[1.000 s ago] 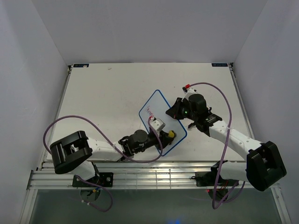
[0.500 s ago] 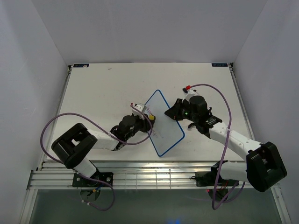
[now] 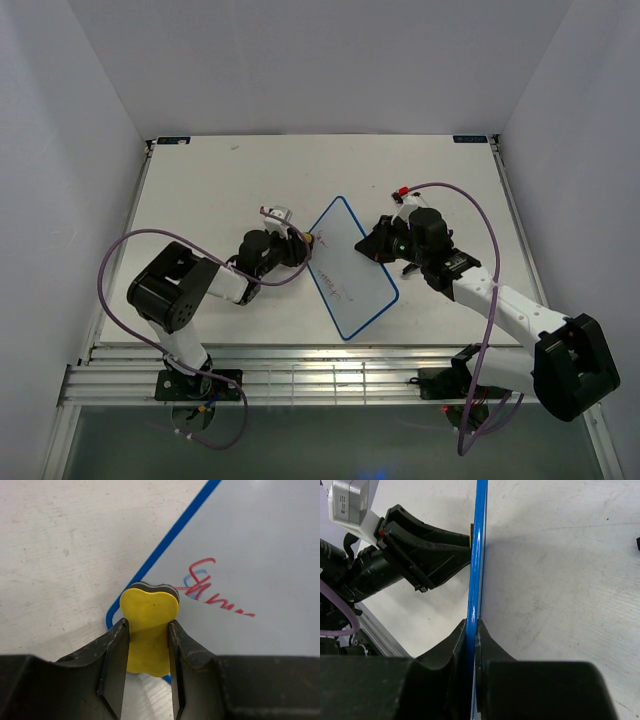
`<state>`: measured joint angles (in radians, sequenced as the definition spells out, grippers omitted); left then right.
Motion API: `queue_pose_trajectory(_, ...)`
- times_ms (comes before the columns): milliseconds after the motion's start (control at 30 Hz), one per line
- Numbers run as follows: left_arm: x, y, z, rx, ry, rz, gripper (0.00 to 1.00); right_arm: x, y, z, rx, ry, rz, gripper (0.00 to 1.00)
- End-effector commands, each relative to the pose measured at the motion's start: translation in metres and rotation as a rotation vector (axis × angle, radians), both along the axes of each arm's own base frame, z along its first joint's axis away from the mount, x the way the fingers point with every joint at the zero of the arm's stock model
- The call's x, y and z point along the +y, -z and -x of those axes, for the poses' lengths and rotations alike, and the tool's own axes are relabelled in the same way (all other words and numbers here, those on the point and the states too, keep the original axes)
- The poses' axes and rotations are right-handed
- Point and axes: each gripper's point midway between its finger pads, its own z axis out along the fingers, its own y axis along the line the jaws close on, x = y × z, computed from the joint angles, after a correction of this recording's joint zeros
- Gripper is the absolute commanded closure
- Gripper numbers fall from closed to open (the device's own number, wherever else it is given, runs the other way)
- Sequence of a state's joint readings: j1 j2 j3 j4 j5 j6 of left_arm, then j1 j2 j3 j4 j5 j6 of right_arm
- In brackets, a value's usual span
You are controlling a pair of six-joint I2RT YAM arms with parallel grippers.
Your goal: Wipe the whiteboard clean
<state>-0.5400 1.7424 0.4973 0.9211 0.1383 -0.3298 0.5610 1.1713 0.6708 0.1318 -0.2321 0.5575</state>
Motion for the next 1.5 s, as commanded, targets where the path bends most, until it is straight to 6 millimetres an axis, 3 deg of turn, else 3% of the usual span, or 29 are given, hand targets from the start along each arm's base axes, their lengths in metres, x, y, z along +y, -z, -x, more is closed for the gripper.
queue_pose_trajectory(0, -0.012, -0.017, -0.012, -0.046, 0.058, 0.031, 1.00, 0.023, 0.006, 0.062, 0.080, -0.296, -0.028, 0.92)
queue_pose_trajectory(233, -0.038, -0.038, -0.011, -0.056, 0.175, 0.095, 1.00, 0.025, 0.012, 0.060, 0.091, -0.310, -0.014, 0.92)
queue_pose_trajectory(433, -0.069, -0.054, 0.020, -0.078, 0.271, 0.110, 1.00, 0.026, 0.014, 0.059, 0.089, -0.316, -0.009, 0.92)
queue_pose_trajectory(633, -0.094, -0.047, 0.057, -0.051, 0.333, 0.093, 1.00, 0.028, 0.006, 0.058, 0.074, -0.322, -0.028, 0.92)
queue_pose_trajectory(867, -0.101, -0.039, 0.081, -0.021, 0.363, 0.095, 1.00, 0.029, 0.002, 0.056, 0.063, -0.312, -0.032, 0.92)
queue_pose_trajectory(1000, -0.085, -0.026, 0.070, 0.003, 0.281, 0.067, 1.00, 0.029, -0.003, 0.053, 0.057, -0.297, -0.039, 0.92)
queue_pose_trajectory(1267, -0.037, -0.012, 0.017, 0.065, 0.110, 0.052, 1.00, 0.029, -0.015, 0.053, 0.035, -0.292, -0.060, 0.92)
queue_pose_trajectory(1333, -0.036, -0.012, 0.006, 0.053, 0.089, 0.022, 1.00, 0.029, -0.017, 0.051, 0.034, -0.282, -0.062, 0.92)
queue_pose_trajectory(1467, -0.035, -0.009, 0.005, 0.057, 0.082, 0.014, 1.00, 0.030, -0.025, 0.044, 0.026, -0.260, -0.073, 0.92)
